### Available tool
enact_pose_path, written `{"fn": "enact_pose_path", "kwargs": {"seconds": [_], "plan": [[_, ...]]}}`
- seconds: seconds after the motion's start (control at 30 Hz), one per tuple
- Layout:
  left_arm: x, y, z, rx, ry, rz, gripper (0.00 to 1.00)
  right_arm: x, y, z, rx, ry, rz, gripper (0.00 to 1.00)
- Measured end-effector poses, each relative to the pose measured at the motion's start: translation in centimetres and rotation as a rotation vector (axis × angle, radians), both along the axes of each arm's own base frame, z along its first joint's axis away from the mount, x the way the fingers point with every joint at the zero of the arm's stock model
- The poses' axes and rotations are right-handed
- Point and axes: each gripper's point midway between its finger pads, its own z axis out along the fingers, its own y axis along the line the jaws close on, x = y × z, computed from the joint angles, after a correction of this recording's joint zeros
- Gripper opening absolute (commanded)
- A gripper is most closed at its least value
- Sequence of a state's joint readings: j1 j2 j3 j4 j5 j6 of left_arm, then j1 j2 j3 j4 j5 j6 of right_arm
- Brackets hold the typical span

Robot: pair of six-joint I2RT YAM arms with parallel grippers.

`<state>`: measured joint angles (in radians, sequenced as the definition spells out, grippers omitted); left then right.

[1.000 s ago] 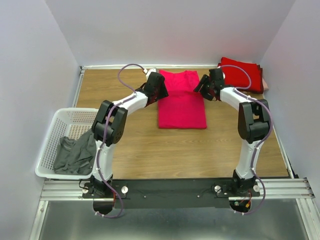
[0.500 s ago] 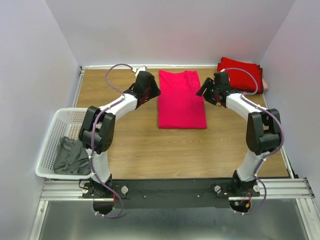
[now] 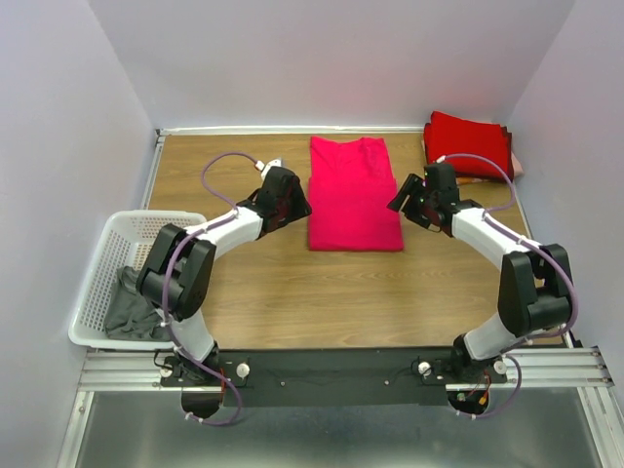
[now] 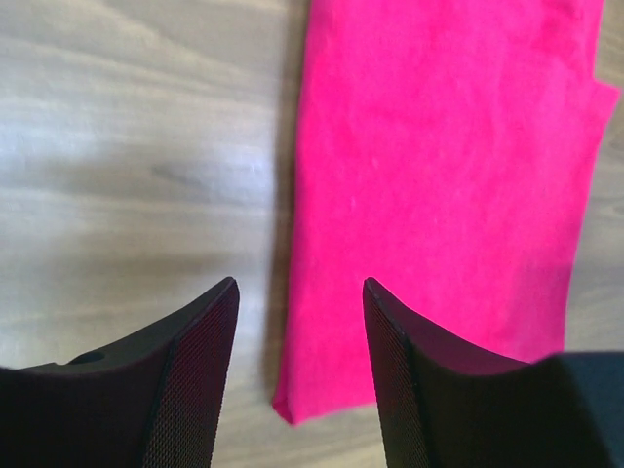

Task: Fold and stack the t-shirts
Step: Fold the tshirt

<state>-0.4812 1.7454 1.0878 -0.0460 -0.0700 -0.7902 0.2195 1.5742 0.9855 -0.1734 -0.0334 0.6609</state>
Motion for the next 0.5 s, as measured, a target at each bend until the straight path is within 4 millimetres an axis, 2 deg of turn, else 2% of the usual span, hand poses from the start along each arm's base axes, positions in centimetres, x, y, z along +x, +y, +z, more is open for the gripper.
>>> {"fn": "enact_pose_path", "kwargs": {"seconds": [0.3, 0.5], "plan": [[-3.3, -1.0, 2.0, -0.030, -0.036, -0.046, 0.74, -3.7, -0.9, -0.6, -0.003, 0.009, -0.002, 0.72], [-5.8, -1.1, 1.6, -0.037, -0.022, -0.062, 0.74, -6.9, -1.5, -2.3, -0.004, 0.046, -0.008, 0.70]]}}
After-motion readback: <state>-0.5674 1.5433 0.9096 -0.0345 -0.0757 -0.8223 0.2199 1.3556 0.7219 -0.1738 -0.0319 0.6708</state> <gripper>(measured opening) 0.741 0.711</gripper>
